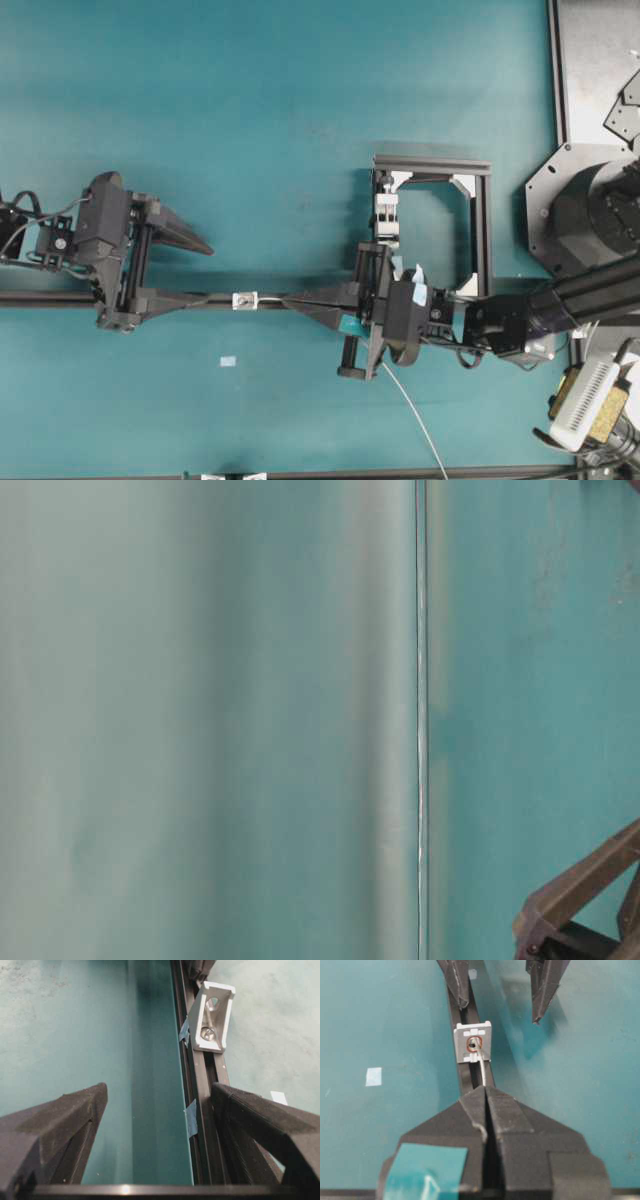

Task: Insert the wire into the hole on the right side and pull it with the left arm.
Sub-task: 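Push the wire tip through the hole in the white bracket leftward, then move the left gripper right and close it on the protruding wire tip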

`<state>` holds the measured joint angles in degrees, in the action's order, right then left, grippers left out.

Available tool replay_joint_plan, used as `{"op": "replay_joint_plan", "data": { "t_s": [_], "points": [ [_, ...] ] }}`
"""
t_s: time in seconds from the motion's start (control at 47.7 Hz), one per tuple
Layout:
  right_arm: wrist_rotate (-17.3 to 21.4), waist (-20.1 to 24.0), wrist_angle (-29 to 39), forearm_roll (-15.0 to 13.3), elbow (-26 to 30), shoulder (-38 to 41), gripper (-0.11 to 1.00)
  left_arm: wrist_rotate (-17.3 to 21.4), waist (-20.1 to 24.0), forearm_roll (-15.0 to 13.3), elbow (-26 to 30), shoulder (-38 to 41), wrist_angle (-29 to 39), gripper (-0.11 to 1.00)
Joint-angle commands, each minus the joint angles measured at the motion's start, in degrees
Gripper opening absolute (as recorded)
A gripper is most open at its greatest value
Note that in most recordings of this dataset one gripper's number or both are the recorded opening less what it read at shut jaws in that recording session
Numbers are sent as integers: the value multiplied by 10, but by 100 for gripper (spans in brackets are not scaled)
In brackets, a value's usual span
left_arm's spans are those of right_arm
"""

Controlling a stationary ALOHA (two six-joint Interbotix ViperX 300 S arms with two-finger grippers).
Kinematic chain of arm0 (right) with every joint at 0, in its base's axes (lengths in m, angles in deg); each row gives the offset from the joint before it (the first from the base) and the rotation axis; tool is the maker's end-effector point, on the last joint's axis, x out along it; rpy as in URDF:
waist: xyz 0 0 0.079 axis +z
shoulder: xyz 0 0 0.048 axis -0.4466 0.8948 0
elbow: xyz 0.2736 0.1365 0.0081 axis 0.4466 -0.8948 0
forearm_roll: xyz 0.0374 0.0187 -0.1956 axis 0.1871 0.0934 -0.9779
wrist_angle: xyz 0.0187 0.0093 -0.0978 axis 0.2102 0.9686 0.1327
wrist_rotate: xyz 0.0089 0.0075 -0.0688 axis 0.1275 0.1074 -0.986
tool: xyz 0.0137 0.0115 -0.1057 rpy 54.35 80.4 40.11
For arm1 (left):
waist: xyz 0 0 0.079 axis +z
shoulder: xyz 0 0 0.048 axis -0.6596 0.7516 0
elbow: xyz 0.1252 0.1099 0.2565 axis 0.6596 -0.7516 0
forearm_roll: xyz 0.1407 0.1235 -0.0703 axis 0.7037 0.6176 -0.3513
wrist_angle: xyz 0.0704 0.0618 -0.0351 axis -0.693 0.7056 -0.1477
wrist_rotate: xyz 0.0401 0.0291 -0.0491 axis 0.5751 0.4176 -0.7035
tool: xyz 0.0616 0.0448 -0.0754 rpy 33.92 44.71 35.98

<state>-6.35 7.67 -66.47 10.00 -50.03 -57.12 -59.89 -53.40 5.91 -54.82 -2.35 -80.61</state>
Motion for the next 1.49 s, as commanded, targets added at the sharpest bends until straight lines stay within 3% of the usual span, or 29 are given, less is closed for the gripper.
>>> {"op": "replay_joint_plan", "data": {
  "t_s": [0.0,0.357,1.469],
  "points": [
    [-1,-5,-4,0,9,-4,0,1,-2,-1,3,-17,-4,56],
    [-29,-13,4,0,29,-4,0,1,-2,-1,4,-17,-3,56],
    [-53,-33,23,-12,69,13,0,-6,-3,0,8,-33,10,55]
  ]
}}
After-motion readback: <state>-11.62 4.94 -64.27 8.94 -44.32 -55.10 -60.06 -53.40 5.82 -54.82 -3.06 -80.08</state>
